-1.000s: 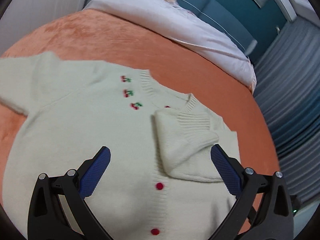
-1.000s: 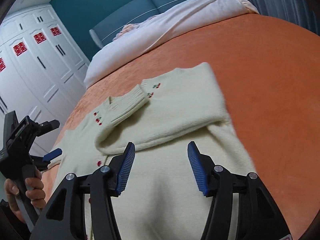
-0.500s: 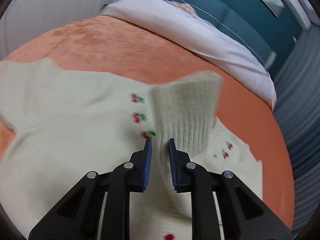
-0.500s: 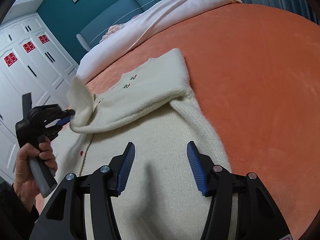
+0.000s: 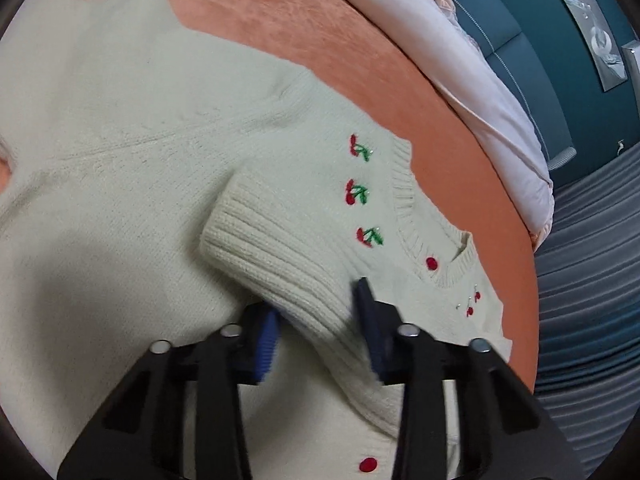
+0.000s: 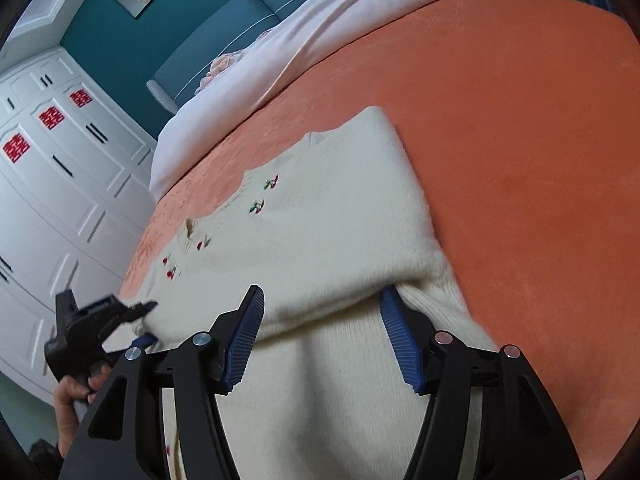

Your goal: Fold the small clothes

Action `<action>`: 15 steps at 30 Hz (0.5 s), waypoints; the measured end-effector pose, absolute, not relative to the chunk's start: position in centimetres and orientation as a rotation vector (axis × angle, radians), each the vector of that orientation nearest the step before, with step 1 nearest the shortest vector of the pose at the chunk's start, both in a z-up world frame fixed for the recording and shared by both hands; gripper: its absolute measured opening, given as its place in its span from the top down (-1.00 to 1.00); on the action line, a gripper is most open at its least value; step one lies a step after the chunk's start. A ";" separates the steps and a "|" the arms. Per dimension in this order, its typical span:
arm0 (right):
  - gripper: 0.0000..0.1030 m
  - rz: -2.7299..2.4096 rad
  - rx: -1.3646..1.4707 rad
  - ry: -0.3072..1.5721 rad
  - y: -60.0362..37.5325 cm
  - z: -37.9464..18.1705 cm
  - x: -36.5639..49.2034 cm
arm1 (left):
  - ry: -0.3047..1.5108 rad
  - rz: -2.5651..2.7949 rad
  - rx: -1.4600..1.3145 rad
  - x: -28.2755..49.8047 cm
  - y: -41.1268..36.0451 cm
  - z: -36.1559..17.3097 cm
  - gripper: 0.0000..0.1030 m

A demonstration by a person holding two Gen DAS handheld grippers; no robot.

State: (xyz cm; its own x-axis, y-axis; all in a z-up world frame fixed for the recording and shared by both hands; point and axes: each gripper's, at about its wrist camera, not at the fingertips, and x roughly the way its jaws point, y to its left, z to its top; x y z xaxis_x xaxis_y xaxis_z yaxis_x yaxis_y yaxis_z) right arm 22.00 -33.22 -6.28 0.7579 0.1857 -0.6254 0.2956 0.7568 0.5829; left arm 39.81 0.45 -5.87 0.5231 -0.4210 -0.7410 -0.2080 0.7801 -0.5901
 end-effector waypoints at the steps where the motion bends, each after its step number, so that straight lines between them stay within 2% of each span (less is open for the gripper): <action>1: 0.25 -0.083 0.730 0.711 -33.5 -6.1 22.6 | 1.011 -0.171 -0.707 39.9 0.4 -5.1 0.66; 2: 0.79 -0.107 0.710 0.695 -33.7 -5.6 23.0 | 0.962 -0.208 -0.710 39.8 0.4 -3.6 0.67; 4: 0.79 -0.099 0.686 0.582 -33.8 -3.5 22.3 | 0.871 -0.275 -0.691 39.2 0.4 -0.8 0.67; 6: 0.79 -0.109 0.621 0.515 -33.2 -1.9 21.5 | 0.860 -0.281 -0.658 38.8 0.4 -0.1 0.65; 8: 0.79 -0.148 0.575 0.597 -33.1 -3.7 22.4 | 0.991 -0.231 -0.613 39.9 0.0 -3.7 0.56; 9: 0.79 -0.178 0.585 0.711 -33.4 -6.1 23.5 | 1.089 -0.204 -0.611 40.3 0.2 -6.3 0.56; 10: 0.82 -0.180 0.632 0.773 -33.8 -7.7 23.9 | 1.081 -0.211 -0.670 39.9 0.8 -7.6 0.56; 11: 0.85 -0.167 0.680 0.733 -34.4 -7.4 23.3 | 1.034 -0.230 -0.708 39.1 1.5 -7.2 0.52; 12: 0.84 -0.159 0.678 0.712 -34.6 -6.3 23.0 | 1.031 -0.231 -0.715 38.6 1.7 -6.7 0.44; 14: 0.80 -0.168 0.615 0.706 -34.1 -5.4 22.3 | 0.994 -0.215 -0.784 37.2 2.8 -5.7 -0.02; 15: 0.79 -0.170 0.590 0.721 -33.8 -5.6 22.1 | 0.956 -0.212 -0.822 36.3 3.6 -5.3 -0.08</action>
